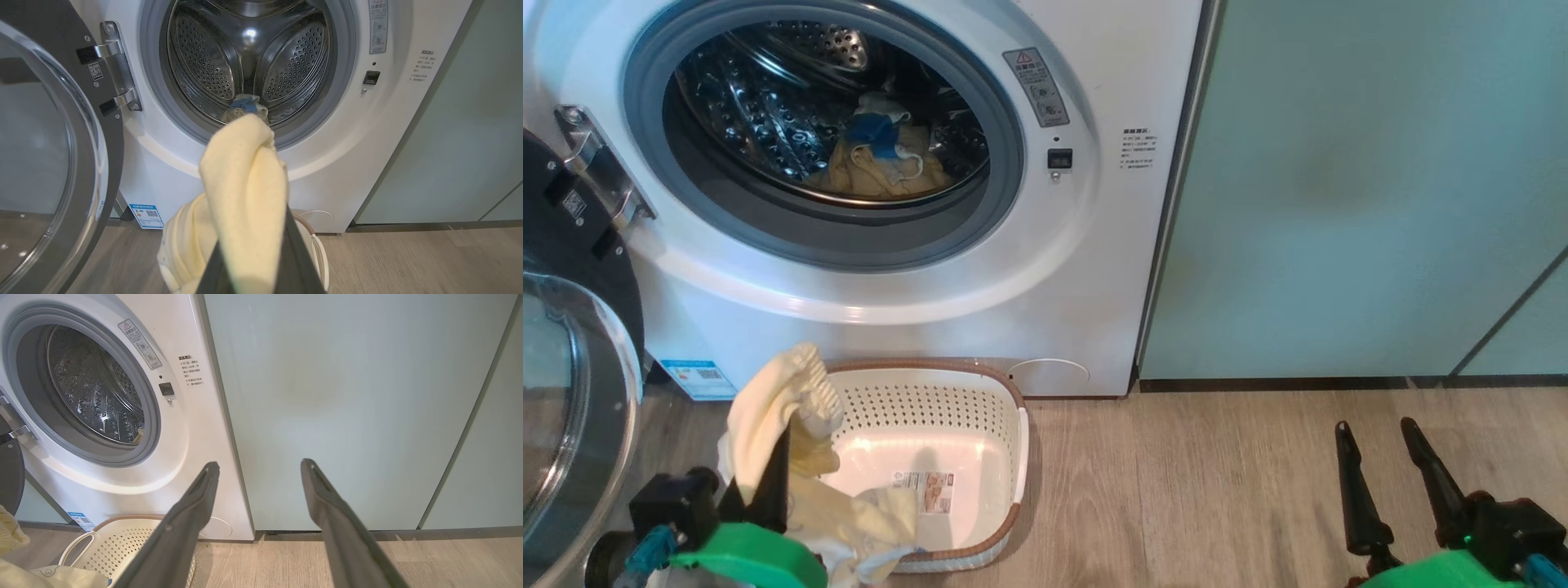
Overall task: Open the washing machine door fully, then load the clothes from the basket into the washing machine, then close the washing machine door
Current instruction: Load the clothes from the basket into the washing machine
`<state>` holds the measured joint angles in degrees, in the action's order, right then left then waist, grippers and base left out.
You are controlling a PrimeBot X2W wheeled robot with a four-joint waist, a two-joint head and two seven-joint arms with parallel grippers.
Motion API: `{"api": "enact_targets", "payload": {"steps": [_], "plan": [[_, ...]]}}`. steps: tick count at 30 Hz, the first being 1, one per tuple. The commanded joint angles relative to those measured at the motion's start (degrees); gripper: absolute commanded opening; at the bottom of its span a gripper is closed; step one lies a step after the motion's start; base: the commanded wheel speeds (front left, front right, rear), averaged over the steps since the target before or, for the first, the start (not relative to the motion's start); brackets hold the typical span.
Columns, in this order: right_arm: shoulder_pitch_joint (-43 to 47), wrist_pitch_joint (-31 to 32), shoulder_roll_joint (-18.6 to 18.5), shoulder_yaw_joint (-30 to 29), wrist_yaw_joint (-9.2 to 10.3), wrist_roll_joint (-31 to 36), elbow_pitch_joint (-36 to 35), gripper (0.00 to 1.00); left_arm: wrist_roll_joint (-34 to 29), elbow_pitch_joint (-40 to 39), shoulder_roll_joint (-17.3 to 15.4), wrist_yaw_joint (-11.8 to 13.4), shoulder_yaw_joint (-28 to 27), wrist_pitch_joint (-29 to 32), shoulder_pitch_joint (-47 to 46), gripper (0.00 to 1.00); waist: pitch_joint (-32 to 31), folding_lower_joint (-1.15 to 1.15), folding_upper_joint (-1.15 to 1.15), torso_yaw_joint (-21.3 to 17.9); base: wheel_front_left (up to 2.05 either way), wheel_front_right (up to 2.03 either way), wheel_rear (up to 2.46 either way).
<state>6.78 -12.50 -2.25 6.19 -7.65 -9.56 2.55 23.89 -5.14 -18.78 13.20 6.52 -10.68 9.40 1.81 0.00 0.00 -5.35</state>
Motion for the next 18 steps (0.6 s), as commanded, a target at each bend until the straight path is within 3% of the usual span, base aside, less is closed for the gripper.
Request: {"api": "enact_targets", "payload": {"steps": [1, 18], "plan": [[-1.3, 0.2, -0.6, 1.0, 0.16, 0.4, -2.1, 1.00, 0.5, -1.6, -1.3, -0.1, -2.0, -0.8, -2.7, 0.00, 0.0, 0.00, 0.00, 0.1, 0.00, 0.00, 0.00], [-3.8, 0.0, -0.6, 1.4, 0.16, 0.6, -3.0, 1.00, 1.8, 4.6, -1.0, -2.8, -0.6, -1.3, -12.9, 0.00, 6.1, 0.00, 0.00, -0.8, 0.00, 0.00, 0.00]]}}
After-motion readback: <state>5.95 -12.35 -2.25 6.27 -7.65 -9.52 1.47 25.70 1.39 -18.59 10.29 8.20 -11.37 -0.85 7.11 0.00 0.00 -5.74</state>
